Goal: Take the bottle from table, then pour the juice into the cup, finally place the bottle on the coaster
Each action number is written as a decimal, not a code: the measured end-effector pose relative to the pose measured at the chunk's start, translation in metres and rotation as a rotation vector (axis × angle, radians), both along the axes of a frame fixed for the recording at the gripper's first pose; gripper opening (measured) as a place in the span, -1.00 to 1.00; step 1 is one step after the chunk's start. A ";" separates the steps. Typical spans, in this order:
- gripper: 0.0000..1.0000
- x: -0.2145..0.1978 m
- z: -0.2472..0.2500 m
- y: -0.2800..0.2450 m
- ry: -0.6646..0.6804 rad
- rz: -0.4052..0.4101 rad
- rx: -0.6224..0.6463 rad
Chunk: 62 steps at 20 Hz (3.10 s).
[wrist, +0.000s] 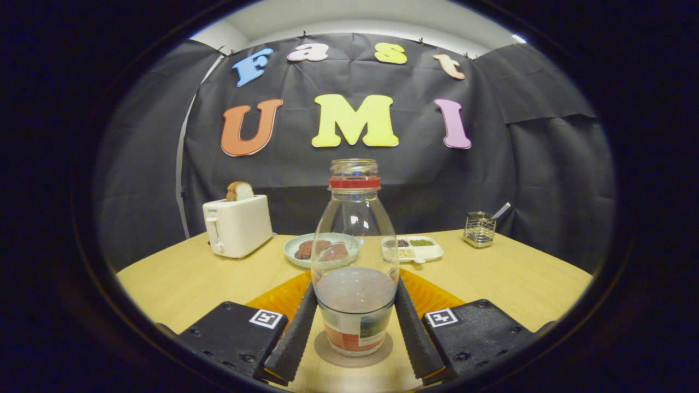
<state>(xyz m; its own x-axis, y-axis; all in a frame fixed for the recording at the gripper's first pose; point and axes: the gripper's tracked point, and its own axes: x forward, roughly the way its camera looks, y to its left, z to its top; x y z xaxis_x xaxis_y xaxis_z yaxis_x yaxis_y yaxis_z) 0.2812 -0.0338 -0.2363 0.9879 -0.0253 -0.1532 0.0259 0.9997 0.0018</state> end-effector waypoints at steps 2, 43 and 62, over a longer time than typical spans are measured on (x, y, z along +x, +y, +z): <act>0.61 0.001 -0.003 0.000 -0.003 -0.004 -0.021; 1.00 -0.199 0.196 0.006 -0.186 0.015 -0.029; 0.99 -0.375 0.290 0.000 -0.250 0.066 0.044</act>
